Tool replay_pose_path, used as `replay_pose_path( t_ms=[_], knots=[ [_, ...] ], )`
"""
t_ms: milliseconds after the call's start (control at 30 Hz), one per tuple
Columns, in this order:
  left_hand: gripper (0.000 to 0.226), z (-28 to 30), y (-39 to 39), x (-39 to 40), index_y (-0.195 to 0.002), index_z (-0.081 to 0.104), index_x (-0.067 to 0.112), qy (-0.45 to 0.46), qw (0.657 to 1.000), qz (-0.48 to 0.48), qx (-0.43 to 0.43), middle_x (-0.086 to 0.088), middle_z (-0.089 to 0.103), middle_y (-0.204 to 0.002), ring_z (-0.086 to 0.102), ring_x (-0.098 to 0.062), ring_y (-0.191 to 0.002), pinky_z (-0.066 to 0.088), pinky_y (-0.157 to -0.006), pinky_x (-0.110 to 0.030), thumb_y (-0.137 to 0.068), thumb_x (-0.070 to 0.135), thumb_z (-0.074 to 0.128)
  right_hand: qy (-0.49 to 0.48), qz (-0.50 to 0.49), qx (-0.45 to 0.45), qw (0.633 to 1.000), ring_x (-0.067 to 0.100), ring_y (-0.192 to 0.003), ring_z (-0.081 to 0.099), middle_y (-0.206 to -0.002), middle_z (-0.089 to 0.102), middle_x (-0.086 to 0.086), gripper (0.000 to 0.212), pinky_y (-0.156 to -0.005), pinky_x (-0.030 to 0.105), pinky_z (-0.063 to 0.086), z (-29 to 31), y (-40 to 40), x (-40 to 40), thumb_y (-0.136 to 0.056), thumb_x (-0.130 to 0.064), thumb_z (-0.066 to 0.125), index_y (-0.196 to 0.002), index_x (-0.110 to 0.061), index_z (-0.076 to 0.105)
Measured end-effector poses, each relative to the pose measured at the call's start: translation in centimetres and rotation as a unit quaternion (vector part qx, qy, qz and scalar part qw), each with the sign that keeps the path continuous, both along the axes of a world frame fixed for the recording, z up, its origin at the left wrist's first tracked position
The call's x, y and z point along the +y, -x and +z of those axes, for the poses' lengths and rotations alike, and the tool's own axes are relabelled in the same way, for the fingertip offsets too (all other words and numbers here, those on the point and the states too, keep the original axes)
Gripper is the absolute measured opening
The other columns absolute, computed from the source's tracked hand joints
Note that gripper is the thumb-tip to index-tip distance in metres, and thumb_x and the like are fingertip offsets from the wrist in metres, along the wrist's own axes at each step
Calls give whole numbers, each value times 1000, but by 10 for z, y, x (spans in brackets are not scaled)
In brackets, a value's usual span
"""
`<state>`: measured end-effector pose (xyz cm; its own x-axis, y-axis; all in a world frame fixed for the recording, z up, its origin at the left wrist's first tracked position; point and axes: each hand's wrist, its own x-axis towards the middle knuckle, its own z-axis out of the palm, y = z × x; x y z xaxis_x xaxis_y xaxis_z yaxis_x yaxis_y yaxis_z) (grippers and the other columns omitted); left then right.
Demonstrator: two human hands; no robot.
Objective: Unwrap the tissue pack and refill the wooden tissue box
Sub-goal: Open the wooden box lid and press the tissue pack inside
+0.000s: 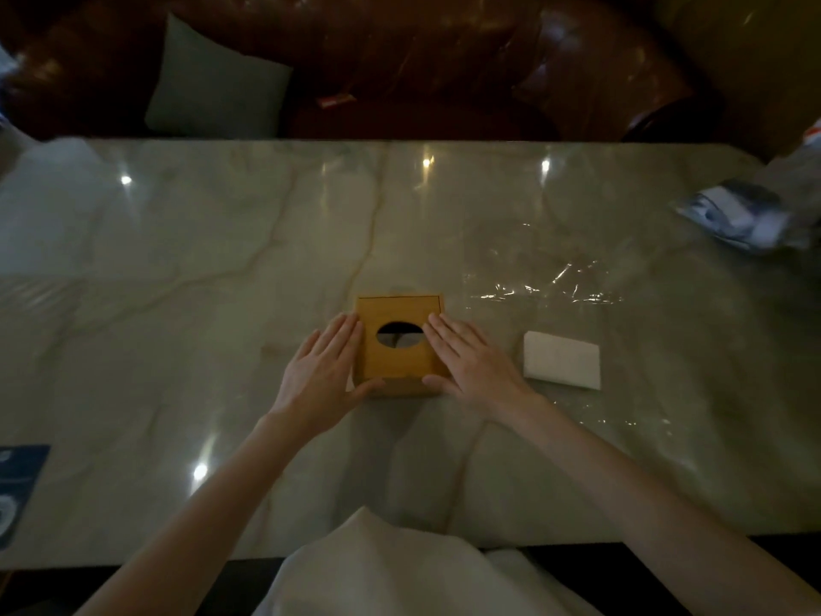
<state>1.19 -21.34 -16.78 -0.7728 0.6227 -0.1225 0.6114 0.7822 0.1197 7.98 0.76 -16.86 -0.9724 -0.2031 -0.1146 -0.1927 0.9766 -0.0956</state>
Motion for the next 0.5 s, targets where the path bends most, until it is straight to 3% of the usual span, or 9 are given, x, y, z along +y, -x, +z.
replay_pose_path(
  t_ms=[100,200,267,333,433,500],
  knots=[
    [82,0,1,1,-144,6,7,22,999,-25,23,-9,8,-156,5,-20,-143,6,-116,-33,-86,61,27,-23,4,18,1000,25,-140,24,-151,27,12,73,-115,44,23,5,0,-1,-87,-55,20,-142,-6,24],
    [80,1,3,1,-142,10,1,46,997,-54,31,-15,12,-154,10,-26,-143,10,-116,-35,-88,58,24,-57,19,92,994,24,-121,53,-130,57,12,65,-97,41,48,6,0,-3,-85,-52,35,-125,-5,54],
    [78,5,6,0,-141,15,-1,48,995,-68,46,-17,16,-152,17,-29,-141,17,-115,-37,-89,56,25,-42,31,132,990,25,-117,57,-126,61,13,62,-93,42,51,2,0,-3,-83,-51,48,-121,-3,57],
    [77,9,10,-1,-139,24,-1,38,994,-81,69,-17,25,-149,25,-29,-138,23,-113,-38,-88,57,23,-26,39,165,985,27,-115,59,-123,62,15,62,-93,43,51,0,2,-2,-83,-50,49,-119,-1,58],
    [81,19,19,-3,-142,20,5,15,996,-83,10,-12,23,-152,20,-23,-141,15,-115,-32,-84,61,20,17,49,184,982,26,-111,61,-120,64,16,60,-94,41,50,5,9,3,-82,-50,51,-117,-2,61],
    [86,28,26,-2,-139,30,7,-35,997,-62,-25,-11,32,-149,30,-22,-137,21,-113,-33,-77,65,16,86,28,183,979,25,-109,63,-118,66,14,57,-94,33,47,12,15,6,-82,-49,51,-114,-4,63]
  ],
)
